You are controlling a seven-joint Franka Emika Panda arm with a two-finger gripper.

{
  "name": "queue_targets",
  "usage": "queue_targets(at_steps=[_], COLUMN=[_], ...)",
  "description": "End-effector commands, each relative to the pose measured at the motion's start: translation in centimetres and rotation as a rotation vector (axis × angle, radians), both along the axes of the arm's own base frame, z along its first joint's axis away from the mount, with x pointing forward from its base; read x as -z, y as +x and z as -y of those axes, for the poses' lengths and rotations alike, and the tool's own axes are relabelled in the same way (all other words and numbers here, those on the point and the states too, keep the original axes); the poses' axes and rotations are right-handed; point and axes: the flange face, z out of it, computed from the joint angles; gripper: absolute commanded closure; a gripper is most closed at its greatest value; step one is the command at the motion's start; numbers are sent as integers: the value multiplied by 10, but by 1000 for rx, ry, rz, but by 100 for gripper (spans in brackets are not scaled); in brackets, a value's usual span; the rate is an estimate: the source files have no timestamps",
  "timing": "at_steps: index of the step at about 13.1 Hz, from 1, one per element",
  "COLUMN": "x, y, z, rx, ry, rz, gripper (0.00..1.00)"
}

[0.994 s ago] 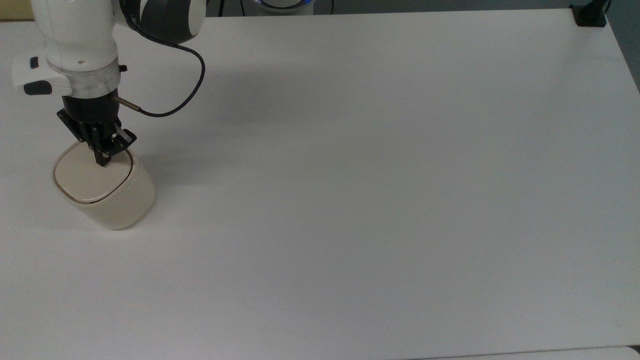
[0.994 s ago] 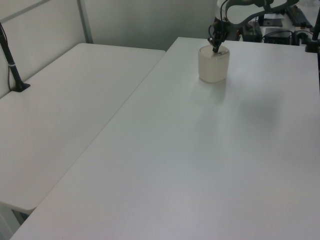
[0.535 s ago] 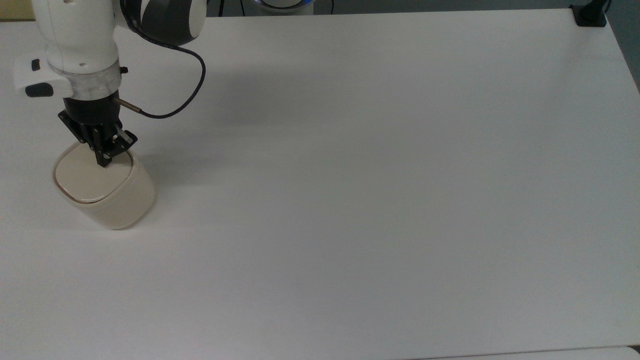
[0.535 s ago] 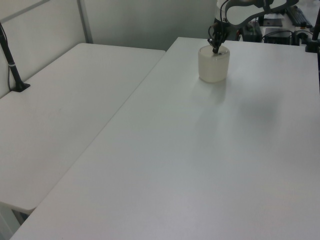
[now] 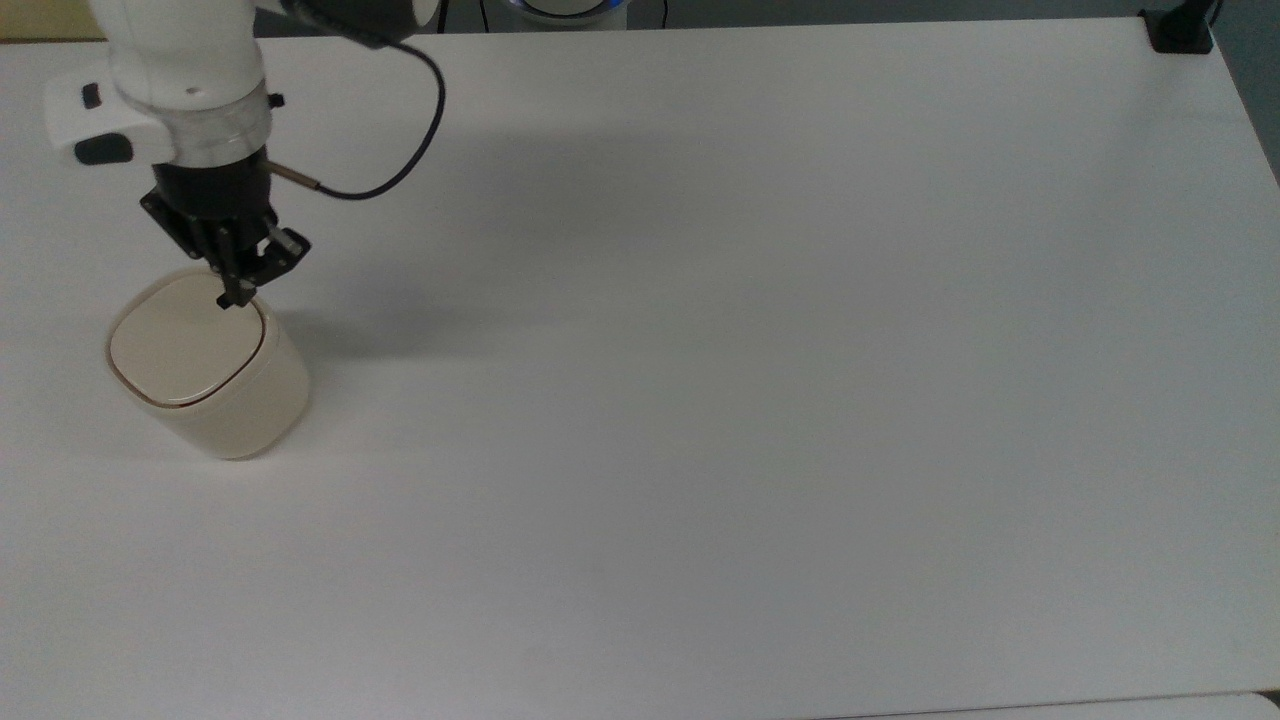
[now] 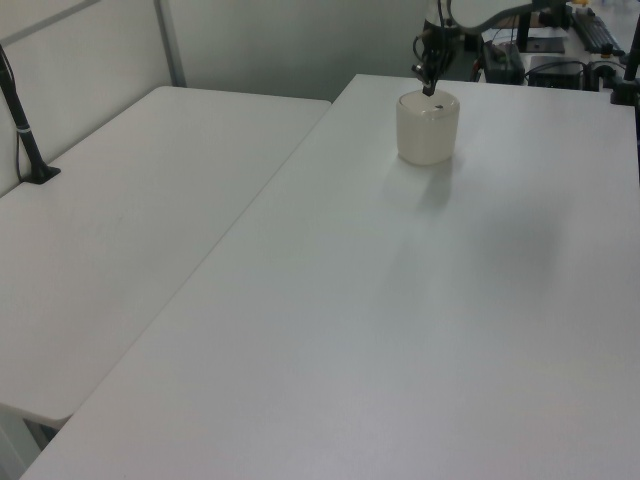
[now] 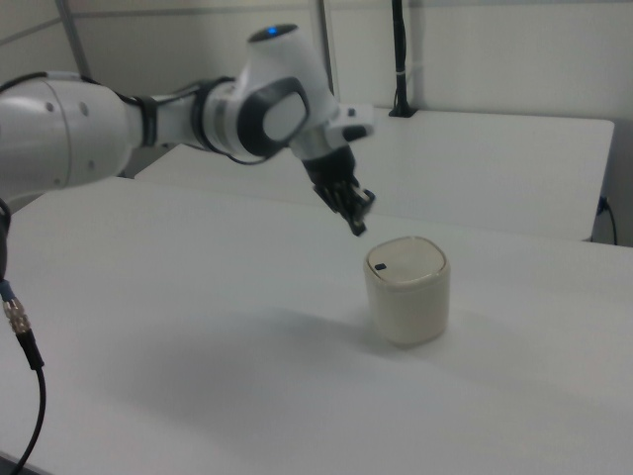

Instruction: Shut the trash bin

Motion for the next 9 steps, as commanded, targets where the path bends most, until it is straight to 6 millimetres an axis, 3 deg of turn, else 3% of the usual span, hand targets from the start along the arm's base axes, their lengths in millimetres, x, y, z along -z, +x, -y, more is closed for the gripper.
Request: queue_targets(at_steps=[1,3,4,8,9], x=[-49,-69,-79,-94,-97], y=[-32,-54,-61,-82,-87], z=[-73,-124,-136,-168,-173], rx=[-146,-256,-277,-324,-330], ry=[16,25,25,35,40], rz=[-119,-209,-211,-255,-263], gripper=[99,98,98,97,91])
